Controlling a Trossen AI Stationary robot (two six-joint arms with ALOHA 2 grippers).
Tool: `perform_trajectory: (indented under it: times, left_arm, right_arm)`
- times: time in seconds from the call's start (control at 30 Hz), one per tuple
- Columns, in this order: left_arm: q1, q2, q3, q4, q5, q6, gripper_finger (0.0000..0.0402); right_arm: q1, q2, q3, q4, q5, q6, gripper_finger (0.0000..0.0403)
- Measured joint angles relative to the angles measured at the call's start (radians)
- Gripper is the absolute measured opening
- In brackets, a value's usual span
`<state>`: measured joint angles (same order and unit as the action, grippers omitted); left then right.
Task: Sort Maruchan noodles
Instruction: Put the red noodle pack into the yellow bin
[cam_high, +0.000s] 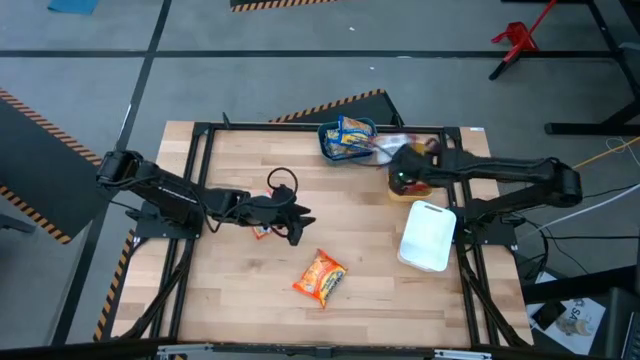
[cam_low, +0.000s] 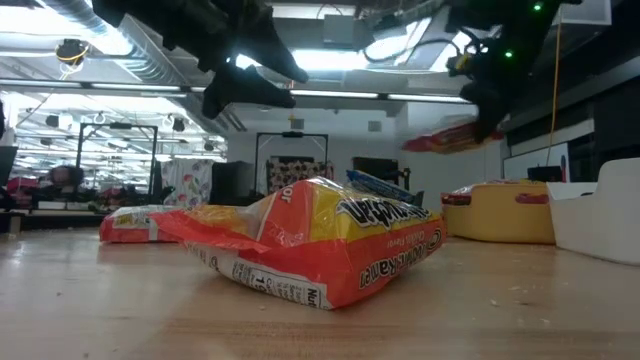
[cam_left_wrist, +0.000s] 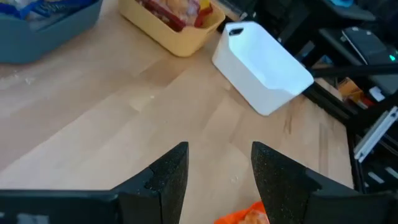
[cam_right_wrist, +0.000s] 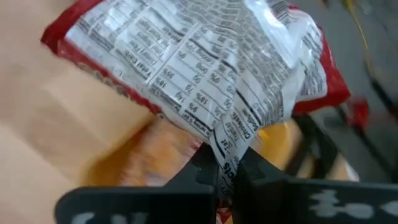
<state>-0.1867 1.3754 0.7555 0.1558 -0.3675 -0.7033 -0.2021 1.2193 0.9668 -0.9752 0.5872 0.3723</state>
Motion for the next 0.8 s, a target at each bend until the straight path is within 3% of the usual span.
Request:
perform_trajectory:
  times: [0.2,0.5,0.67,0.8]
  left_arm:
    - [-0.007,0.000,0.000,-0.004,-0.024,0.000,0.0169]
    - [-0.008,0.000,0.000,-0.006,-0.025,0.000,0.0169]
    - [-0.016,0.000,0.000,-0.010,-0.022,0.004,0.0169]
    - [-0.020,0.000,0.000,-0.010,-0.021,0.006,0.0169]
  right_arm:
    - [-0.051,-0.013,0.000,-0.229,0.045,0.364,0.0002]
    - [-0.048,0.008,0.000,-0.229,0.011,0.673,0.0002]
    - [-0.061,0.024,0.000,-0.207,-0.086,0.733,0.0002]
    - [-0.061,0.051,0.000,-0.198,-0.094,0.809,0.0003]
